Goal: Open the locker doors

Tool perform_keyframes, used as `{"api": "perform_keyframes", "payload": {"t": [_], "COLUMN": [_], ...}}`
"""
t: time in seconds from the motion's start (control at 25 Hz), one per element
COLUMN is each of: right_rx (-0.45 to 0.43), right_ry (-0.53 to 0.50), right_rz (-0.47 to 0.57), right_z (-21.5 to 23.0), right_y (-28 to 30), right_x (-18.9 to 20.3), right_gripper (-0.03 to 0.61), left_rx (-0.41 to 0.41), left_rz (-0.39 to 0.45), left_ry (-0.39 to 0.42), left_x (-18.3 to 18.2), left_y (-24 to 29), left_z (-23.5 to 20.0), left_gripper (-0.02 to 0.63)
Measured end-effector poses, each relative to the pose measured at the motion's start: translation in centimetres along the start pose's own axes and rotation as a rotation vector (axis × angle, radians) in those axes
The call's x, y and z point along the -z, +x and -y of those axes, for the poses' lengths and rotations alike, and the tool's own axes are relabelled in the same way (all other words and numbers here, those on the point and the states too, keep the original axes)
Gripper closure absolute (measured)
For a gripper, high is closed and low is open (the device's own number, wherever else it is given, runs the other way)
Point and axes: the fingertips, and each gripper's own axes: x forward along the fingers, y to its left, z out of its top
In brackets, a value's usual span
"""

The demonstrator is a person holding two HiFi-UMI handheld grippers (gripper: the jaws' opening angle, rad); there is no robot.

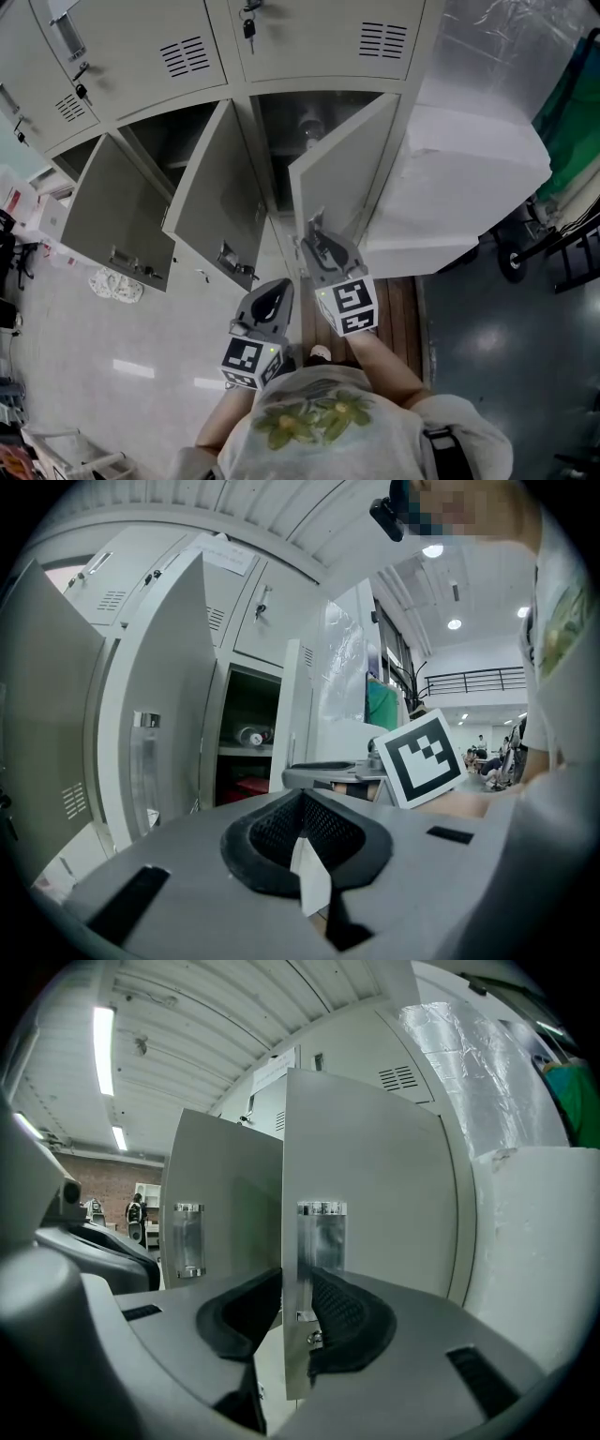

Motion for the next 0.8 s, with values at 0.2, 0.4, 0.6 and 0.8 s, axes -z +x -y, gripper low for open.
{"api": "perform_keyframes", "payload": {"t": [0.2,0.4,0.6,0.8], "right_rx": [0.004,0.004,0.003,0.006], "right_ry": [0.002,-0.007,-0.017,-0.015], "right_rz": [0.005,0.001,0.002,-0.003], "right_z": [-0.1,-0.5,-0.4,-0.1], "right_y": [-1.0,-1.8,-2.7,-3.8], "right_x": [0.2,0.0,0.2,0.3], "right_gripper": [0.489,0.509,0.523,0.526], "left_rx": [0.018,0.038,0.069,0.100], "left_rz": [-0.004,-0.004,-0.002,-0.004], "left_ry": [0.006,-0.003,0.001,0.001], "left_x": [-0.1,0.0,0.0,0.0], "left_y": [0.2,0.4,1.1,1.8], "left_z": [0.5,0.9,1.7,2.5], "left_gripper": [0.586,0.586,0.586,0.586]}}
